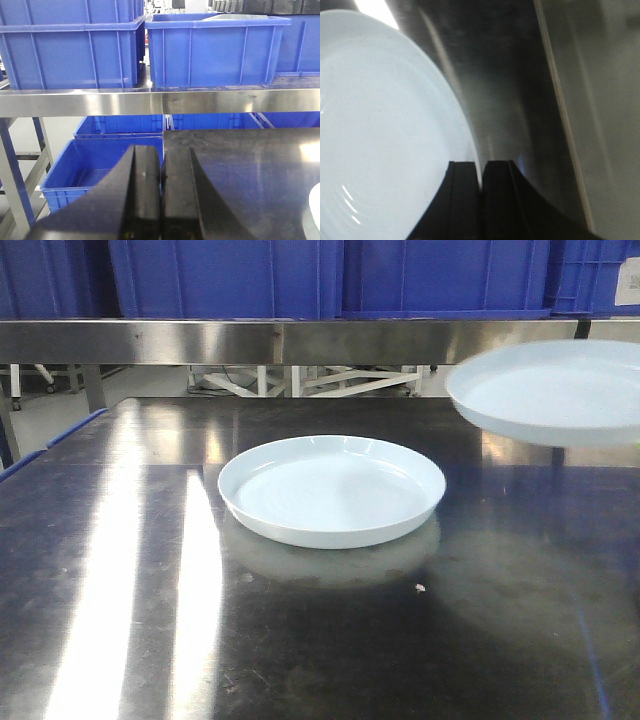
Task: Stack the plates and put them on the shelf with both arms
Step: 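Lift the plate with the right gripper and lower it onto the center plate, then grip the rim of the stacked plates with the right gripper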
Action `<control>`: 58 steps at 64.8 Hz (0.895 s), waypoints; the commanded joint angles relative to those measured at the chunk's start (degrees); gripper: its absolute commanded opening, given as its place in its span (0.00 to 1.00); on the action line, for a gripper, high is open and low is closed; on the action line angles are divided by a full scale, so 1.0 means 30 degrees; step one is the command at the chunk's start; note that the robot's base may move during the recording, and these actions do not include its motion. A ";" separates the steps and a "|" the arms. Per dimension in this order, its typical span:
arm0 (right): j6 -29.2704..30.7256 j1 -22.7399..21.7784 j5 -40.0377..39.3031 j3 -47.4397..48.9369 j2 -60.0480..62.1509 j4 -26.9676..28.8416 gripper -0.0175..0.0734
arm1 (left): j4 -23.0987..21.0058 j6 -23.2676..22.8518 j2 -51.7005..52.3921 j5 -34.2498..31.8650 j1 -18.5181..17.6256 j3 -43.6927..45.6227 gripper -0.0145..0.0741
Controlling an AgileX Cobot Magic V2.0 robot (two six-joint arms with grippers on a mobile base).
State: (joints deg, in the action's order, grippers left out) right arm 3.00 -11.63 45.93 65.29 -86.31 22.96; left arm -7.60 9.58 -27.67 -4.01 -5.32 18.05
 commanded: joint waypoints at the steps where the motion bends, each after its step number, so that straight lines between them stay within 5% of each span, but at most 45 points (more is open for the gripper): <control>1: 0.0649 0.0845 -0.0421 0.0525 0.0989 0.1855 0.25 | -0.0039 -0.0070 -0.0044 -0.1475 0.0040 0.0672 0.26; 27: 0.0632 0.6659 -0.4032 0.0464 -0.0792 0.2807 0.25 | -0.0039 -0.0070 -0.0044 -0.1475 0.0040 0.0672 0.26; 58: 0.0632 0.8221 -0.5811 0.0464 -0.3131 0.3191 0.25 | -0.0039 -0.0070 -0.0044 -0.1475 0.0040 0.0672 0.26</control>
State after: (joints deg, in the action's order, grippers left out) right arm 4.35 12.85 31.52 65.18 -97.87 30.65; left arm -7.60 9.58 -27.67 -4.01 -5.32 18.05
